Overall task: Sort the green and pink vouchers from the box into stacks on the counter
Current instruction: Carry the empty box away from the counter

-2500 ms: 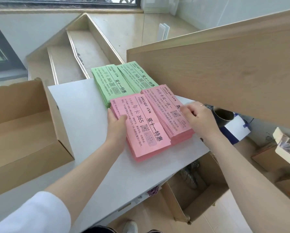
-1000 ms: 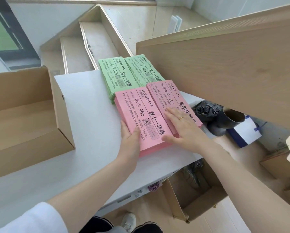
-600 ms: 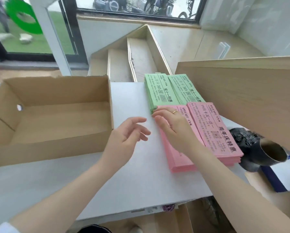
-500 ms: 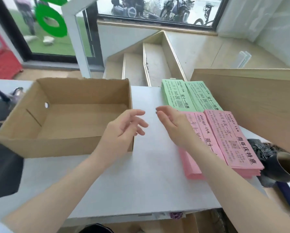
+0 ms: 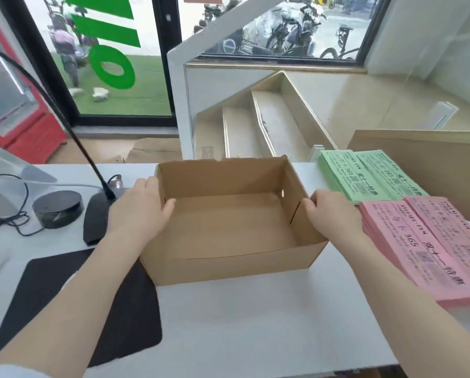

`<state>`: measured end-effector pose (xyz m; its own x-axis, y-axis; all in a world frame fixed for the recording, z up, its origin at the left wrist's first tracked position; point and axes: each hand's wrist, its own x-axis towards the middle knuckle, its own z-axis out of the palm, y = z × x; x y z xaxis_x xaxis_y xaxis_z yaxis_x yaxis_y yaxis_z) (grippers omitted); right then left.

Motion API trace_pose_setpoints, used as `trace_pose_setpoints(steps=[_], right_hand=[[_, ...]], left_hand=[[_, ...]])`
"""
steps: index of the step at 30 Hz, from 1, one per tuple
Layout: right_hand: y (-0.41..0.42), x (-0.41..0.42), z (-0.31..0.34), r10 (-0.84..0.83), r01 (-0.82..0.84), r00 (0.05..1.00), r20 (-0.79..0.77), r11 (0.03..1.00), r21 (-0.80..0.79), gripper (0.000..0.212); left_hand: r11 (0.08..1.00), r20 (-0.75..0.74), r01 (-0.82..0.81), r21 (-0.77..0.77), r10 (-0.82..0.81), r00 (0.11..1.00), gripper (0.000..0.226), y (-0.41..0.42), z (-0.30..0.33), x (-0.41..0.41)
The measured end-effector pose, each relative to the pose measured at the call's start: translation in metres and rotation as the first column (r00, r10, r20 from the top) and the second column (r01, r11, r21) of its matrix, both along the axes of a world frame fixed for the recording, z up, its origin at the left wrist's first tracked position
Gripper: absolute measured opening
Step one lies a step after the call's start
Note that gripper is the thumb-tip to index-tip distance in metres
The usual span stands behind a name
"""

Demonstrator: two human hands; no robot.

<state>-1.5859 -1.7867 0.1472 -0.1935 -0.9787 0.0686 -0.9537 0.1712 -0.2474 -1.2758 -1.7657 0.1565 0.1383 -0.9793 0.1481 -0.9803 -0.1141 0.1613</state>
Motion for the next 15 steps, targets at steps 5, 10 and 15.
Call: trace_pose_setpoints(steps=[5, 10, 15], right_hand=[[0.006, 0.007, -0.004, -0.073, 0.083, 0.991, -0.116, 0.994, 0.076, 0.026], [0.005, 0.007, -0.011, -0.093, 0.102, 0.993, -0.069, 0.985, 0.140, 0.026], [0.009, 0.005, -0.014, -0.139, 0.141, 0.990, -0.021, 0.986, 0.090, 0.030]], left_hand=[[0.977, 0.011, -0.082, 0.197, 0.082, 0.997, 0.035, -0.001, -0.009, 0.022], [0.967, -0.143, -0.042, 0.252, 0.080, 0.987, 0.025, -0.002, -0.017, 0.026], [0.985, -0.233, -0.040, 0.169, 0.080, 0.969, 0.027, 0.001, -0.020, 0.022]])
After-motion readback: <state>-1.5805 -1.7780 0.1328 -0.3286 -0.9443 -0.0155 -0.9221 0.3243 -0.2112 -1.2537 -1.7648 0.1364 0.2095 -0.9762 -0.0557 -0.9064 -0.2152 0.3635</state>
